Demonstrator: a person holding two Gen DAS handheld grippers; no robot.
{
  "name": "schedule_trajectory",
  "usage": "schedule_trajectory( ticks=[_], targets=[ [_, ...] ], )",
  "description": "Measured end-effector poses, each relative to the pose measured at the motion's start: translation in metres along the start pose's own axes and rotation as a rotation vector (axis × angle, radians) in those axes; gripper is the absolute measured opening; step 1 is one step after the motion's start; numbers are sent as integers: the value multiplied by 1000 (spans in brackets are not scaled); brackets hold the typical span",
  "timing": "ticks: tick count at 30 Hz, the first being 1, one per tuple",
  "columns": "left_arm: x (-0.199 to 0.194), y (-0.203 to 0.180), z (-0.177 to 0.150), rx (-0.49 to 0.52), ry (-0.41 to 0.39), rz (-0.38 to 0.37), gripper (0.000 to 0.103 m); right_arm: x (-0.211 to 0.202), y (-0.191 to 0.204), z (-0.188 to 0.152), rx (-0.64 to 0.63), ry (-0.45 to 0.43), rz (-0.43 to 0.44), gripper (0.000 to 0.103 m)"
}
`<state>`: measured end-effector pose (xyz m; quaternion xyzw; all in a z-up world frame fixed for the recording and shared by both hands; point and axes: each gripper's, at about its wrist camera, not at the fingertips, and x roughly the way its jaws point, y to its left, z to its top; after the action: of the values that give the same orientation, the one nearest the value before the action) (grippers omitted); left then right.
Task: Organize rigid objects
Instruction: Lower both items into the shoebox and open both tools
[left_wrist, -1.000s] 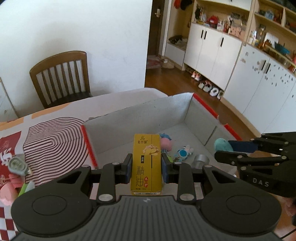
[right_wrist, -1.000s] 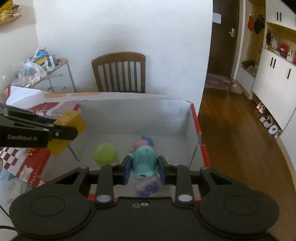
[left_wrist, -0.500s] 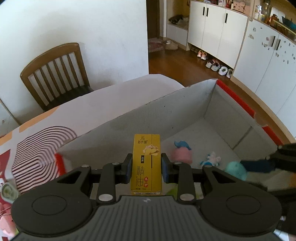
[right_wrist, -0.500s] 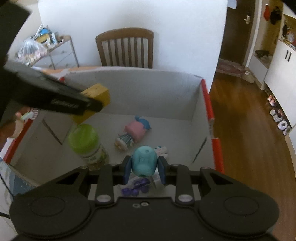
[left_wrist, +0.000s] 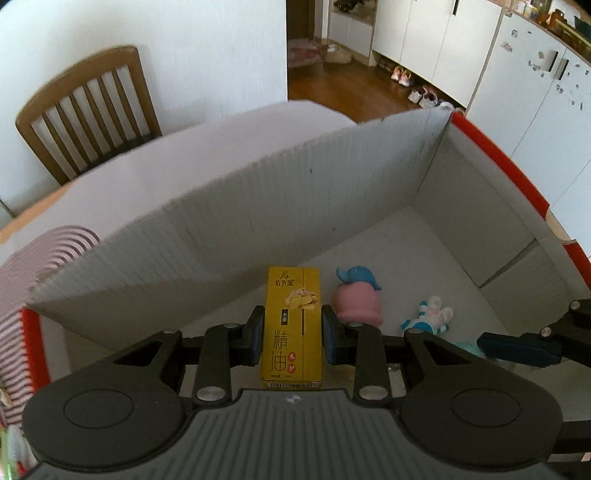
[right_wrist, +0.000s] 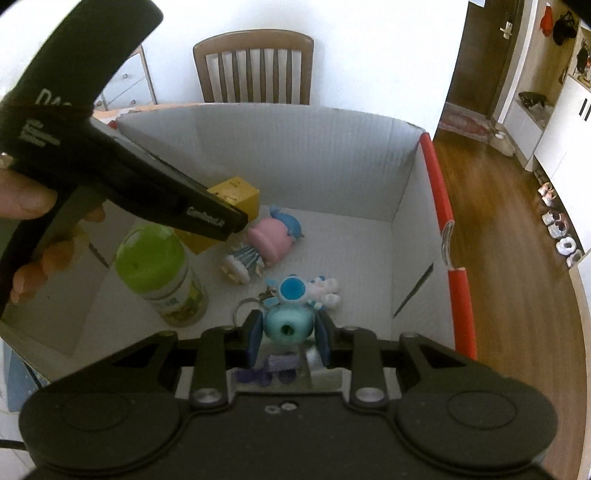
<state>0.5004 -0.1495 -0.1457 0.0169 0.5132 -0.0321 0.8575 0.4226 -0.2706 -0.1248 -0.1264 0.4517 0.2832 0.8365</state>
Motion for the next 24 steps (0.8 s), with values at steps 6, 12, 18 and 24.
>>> schedule_trajectory(
  ticks=[6, 12, 18, 24],
  targets=[
    [7, 3, -2, -13, 22, -9, 30, 0, -6, -1, 21, 7, 4, 32],
    [6, 3, 2, -20, 29, -9, 30, -3, -8, -2, 35, 10, 6, 35],
    [-6, 3, 3, -19, 4, 0, 31, -7, -8, -4, 44, 1, 12, 43],
    [-30, -1, -6, -31, -35, -4, 31, -18, -7, -4, 57, -26, 16, 51]
  ],
)
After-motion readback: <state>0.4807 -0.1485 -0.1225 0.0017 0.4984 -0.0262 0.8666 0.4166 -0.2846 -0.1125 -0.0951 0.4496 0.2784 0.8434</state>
